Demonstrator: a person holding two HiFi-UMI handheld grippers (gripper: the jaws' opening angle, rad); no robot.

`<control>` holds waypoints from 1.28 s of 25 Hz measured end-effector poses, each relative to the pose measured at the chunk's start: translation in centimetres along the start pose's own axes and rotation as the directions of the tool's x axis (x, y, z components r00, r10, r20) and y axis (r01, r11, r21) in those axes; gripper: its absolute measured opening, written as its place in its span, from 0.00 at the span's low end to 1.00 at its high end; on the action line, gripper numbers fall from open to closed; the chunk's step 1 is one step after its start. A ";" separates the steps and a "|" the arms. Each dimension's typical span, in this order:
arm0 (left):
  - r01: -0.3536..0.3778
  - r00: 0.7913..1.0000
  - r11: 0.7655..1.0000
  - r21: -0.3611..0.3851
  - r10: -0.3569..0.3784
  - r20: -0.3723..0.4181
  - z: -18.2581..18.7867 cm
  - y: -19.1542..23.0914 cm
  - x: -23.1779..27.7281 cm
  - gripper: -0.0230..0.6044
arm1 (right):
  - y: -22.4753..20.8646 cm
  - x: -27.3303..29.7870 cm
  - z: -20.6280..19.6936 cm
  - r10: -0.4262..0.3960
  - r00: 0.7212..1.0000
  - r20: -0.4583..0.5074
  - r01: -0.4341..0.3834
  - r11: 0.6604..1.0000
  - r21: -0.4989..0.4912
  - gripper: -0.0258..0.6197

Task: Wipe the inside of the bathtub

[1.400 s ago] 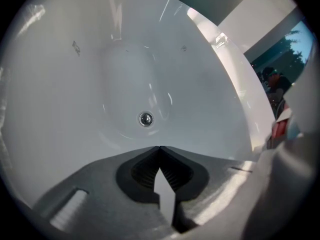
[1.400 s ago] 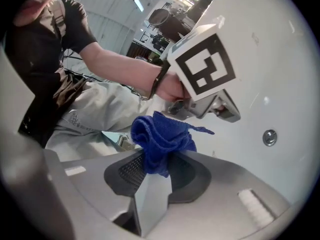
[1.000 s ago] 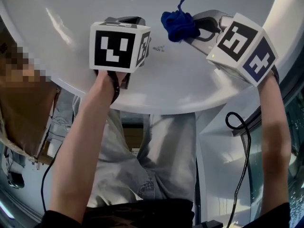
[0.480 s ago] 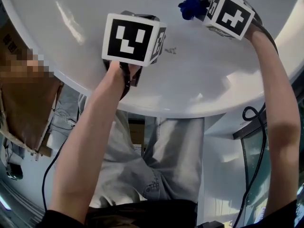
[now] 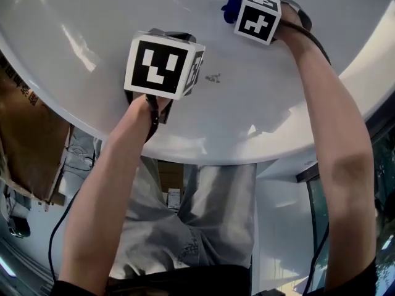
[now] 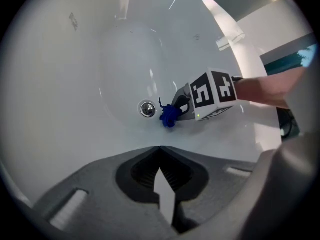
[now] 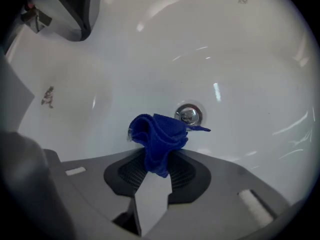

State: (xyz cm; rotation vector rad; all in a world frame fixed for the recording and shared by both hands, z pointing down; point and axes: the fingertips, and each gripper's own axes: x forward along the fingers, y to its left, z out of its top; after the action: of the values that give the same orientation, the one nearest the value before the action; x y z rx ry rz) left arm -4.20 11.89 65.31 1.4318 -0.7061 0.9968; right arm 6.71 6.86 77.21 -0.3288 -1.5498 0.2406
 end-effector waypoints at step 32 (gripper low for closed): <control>-0.022 0.999 0.996 0.089 0.026 -0.040 1.2 -1.8 0.3 0.04 | 9.4 -1.6 -1.9 0.248 0.968 -0.037 -0.249 0.968 -0.022 0.20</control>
State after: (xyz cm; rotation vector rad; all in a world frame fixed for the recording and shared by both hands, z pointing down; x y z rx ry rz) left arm -2.29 10.94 64.87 1.4783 -0.6571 1.0848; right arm 9.10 14.96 72.38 -0.5470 -1.4787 0.4086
